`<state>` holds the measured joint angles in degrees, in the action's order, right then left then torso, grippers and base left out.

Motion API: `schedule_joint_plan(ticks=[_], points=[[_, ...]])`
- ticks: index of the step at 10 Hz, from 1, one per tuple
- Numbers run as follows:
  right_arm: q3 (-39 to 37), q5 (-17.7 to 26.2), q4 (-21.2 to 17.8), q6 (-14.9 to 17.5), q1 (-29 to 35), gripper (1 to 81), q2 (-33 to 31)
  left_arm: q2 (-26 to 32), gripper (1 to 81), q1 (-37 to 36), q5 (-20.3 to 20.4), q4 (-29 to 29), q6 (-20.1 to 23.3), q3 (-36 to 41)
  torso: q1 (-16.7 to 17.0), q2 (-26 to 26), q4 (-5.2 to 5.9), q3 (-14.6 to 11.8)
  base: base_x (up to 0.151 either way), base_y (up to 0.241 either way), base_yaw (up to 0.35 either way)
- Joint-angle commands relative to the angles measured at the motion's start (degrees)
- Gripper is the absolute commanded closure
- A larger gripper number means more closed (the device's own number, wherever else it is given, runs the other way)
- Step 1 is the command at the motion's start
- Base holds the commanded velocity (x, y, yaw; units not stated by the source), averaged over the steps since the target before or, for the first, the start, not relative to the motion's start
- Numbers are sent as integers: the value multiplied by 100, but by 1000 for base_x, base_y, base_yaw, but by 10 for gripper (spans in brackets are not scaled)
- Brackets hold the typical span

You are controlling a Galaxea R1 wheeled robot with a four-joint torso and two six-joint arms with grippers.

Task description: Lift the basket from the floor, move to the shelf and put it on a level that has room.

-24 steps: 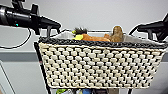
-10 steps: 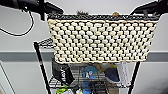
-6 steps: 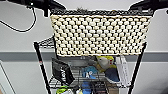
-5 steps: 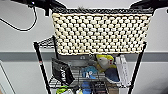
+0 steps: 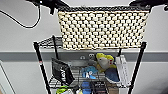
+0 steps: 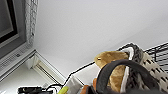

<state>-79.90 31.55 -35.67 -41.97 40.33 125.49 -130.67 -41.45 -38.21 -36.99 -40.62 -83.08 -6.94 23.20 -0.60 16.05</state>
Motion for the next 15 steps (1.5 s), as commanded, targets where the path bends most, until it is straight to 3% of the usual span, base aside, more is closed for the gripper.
schedule_joint_plan(ticks=[1,7,15], points=[[-798,-378,43,348,524,811,603,-408,811,-684,226,491,89,-666,0,0,0,0,0,0,0],[-1833,-387,34,804,321,811,1269,-934,811,-535,59,868,132,-1692,-2,-5,0,7,0,0,0],[-2591,-439,34,1314,128,811,1596,-1691,811,-360,-187,930,854,-3197,-9,-13,0,15,0,0,0]])
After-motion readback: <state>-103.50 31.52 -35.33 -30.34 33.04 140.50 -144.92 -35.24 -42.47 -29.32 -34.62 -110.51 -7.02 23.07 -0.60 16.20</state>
